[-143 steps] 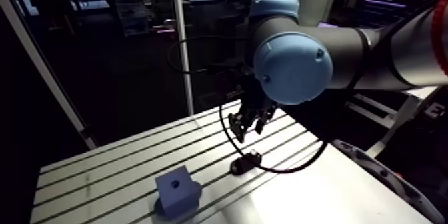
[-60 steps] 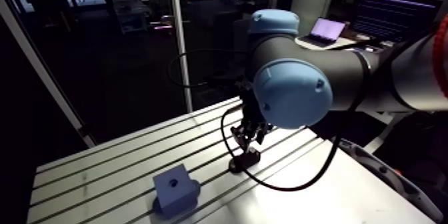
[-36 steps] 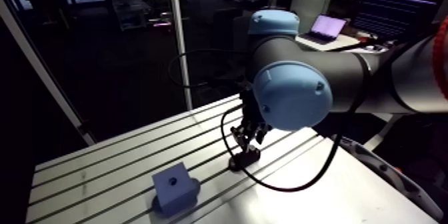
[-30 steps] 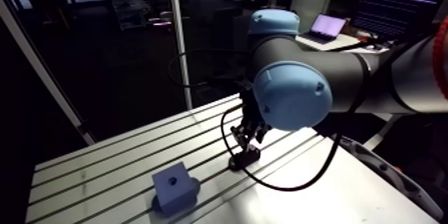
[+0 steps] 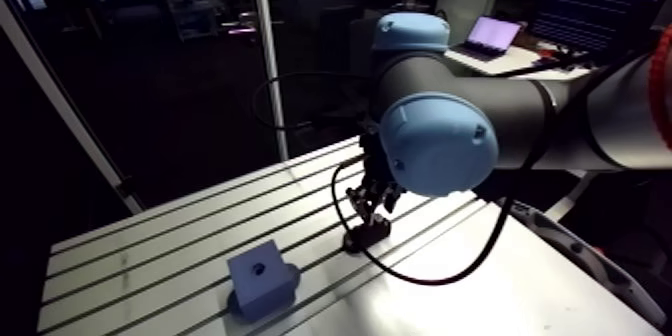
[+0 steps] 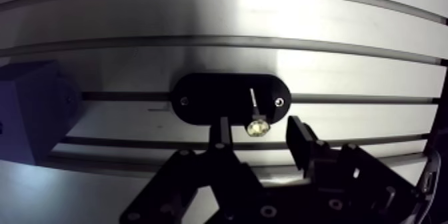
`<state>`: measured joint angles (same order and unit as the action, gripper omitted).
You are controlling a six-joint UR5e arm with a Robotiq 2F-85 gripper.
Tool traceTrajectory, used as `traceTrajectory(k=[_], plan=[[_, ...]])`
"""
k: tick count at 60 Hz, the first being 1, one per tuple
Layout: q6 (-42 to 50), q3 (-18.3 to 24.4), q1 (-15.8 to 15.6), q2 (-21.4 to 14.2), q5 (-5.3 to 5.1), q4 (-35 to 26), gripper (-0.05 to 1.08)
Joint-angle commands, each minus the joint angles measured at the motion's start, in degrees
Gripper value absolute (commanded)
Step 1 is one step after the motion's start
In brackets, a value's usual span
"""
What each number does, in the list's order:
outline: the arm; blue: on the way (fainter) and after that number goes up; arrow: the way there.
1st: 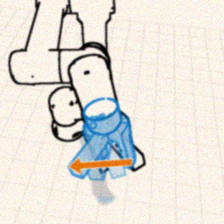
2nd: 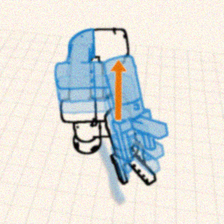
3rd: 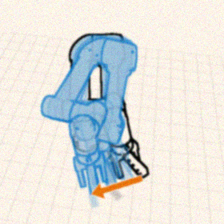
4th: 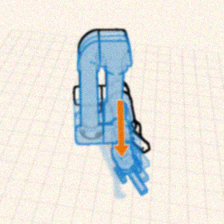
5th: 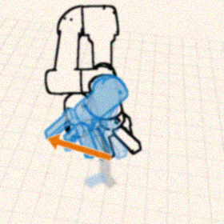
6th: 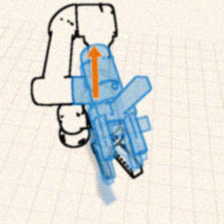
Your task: Pick up the M10 bolt and insert it into the hex recess until seated.
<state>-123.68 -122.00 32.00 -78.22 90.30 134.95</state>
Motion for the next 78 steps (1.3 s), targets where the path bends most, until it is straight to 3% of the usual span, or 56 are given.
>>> traceTrajectory(k=[1, 11, 78], plan=[[0.1, 0.0, 0.0, 0.3, 0.16, 0.1, 0.46], [0.1, 0.0, 0.0, 0.6, 1.14, 0.2, 0.46], [-0.3, -0.2, 0.0, 0.4, 0.97, 0.3, 0.60]])
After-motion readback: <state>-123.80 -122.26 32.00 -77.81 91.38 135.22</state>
